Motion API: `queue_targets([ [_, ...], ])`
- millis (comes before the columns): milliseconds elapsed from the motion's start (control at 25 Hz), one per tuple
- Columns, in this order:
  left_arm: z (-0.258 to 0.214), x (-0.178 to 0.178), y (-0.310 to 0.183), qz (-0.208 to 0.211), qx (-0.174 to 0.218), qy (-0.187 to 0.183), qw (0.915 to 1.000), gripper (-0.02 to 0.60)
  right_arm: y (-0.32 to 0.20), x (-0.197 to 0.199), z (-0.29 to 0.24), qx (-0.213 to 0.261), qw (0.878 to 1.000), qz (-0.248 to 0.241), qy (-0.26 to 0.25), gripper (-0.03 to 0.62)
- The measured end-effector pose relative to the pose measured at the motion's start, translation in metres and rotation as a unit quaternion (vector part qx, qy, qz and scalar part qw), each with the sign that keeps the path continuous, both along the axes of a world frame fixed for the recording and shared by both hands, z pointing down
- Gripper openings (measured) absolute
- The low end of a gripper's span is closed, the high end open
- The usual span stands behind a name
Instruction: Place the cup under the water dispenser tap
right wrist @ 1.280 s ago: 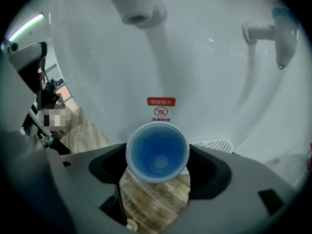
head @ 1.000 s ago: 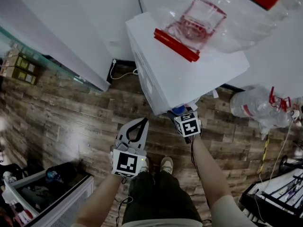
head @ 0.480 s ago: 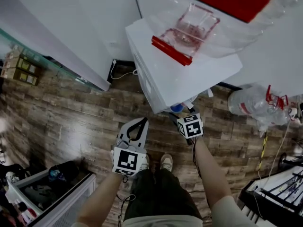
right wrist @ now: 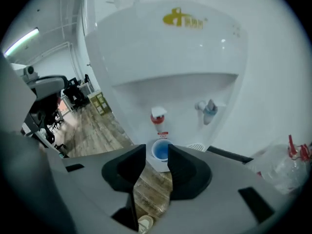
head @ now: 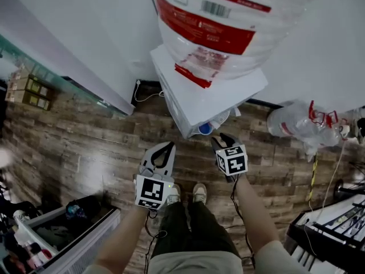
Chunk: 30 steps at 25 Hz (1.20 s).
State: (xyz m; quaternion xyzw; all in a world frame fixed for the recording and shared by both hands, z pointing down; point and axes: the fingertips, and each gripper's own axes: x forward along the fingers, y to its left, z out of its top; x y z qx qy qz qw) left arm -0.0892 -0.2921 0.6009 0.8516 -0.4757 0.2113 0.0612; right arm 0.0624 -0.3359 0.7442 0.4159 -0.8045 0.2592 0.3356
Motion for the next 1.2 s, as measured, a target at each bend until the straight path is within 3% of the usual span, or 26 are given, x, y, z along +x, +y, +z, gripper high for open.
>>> queue_targets([
  [320,-0.065,0.007,0.019,0.004,0.011,-0.004,0.9999,0.006,0.026,0.013,-0.123,0.053,0.997,0.012,-0.051,0.035],
  [800,-0.177,0.007,0.047,-0.007,0.049,-0.001,0.9988,0.006,0.062,0.024,-0.303,0.143,0.984,0.008,-0.107,0.008],
  [1200,-0.260,0.015,0.080,0.006,0.105,-0.001,0.9944,0.006,0.109,0.032,-0.414,0.239,0.965,-0.014,-0.103,0.006],
])
